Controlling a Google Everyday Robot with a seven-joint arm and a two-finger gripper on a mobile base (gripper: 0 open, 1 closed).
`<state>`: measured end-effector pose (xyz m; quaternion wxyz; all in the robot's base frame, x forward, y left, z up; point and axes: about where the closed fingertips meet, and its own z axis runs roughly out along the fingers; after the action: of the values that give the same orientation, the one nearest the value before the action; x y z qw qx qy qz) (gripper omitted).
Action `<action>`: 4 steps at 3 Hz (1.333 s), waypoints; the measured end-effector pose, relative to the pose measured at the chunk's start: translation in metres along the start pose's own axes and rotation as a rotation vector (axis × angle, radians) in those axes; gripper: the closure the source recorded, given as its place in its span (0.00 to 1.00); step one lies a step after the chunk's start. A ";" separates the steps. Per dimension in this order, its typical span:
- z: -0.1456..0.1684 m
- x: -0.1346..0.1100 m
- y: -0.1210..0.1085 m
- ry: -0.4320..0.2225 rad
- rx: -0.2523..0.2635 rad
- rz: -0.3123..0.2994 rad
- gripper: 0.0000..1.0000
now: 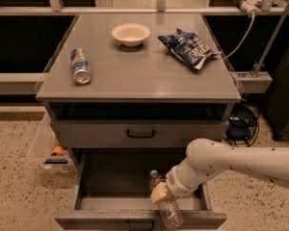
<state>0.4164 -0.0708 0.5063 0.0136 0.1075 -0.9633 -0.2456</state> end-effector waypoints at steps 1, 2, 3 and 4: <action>-0.008 -0.006 -0.011 -0.061 0.020 0.028 1.00; -0.016 -0.030 -0.027 -0.150 0.058 0.057 1.00; -0.013 -0.045 -0.045 -0.197 0.061 0.095 1.00; 0.001 -0.056 -0.058 -0.223 0.052 0.132 1.00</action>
Offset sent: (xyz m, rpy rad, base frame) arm 0.0715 -0.0434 0.0053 -0.0591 -0.2078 -0.2101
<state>0.4823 -0.1084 0.4791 -0.0800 0.0162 -0.9698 -0.2298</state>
